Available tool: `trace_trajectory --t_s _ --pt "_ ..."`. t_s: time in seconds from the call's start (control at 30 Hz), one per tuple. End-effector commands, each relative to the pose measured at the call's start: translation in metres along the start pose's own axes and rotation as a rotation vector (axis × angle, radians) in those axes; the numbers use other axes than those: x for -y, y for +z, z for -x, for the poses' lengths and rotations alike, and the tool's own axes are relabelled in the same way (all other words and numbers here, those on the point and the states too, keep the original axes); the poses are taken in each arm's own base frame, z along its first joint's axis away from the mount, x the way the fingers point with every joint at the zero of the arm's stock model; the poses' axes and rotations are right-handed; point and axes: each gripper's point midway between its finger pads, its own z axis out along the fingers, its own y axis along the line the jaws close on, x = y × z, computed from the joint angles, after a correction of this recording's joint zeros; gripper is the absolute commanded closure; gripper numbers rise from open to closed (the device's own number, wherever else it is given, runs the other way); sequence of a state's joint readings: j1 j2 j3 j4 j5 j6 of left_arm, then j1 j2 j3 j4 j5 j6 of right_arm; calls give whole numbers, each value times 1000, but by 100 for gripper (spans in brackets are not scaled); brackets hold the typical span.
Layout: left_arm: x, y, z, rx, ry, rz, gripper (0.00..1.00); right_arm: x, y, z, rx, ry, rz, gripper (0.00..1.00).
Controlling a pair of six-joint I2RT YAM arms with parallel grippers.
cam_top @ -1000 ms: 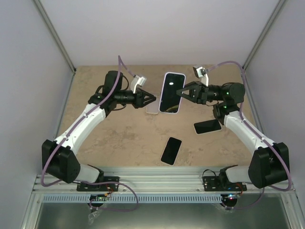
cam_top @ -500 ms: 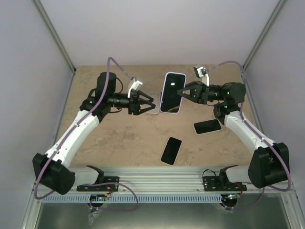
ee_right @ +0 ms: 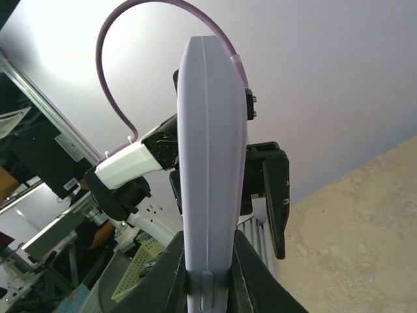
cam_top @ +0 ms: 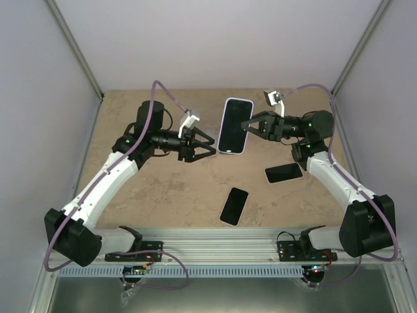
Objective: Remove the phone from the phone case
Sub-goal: Remove the phone case from the phone.
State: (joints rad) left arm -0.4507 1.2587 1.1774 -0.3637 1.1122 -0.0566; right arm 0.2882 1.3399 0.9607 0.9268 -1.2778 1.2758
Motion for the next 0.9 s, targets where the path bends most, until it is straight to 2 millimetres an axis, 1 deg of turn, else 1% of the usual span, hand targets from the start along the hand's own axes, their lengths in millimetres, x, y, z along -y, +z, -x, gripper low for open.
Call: trace_trajectory --t_s 0.0,0.27,0.4,0.57,0.87 --pt "4 1 11 12 37 0 39 -8 0 15 40 -75 -6 100" --pt "0 1 11 11 34 25 40 -6 1 16 37 -70 -5 99" --pt "-3 2 7 10 20 31 40 -7 2 16 38 -71 -5 99" --pt "-5 1 8 12 16 48 39 -6 2 16 37 -74 -6 99" --pt "-16 3 7 13 -3 90 43 -8 3 15 31 -77 0 99"
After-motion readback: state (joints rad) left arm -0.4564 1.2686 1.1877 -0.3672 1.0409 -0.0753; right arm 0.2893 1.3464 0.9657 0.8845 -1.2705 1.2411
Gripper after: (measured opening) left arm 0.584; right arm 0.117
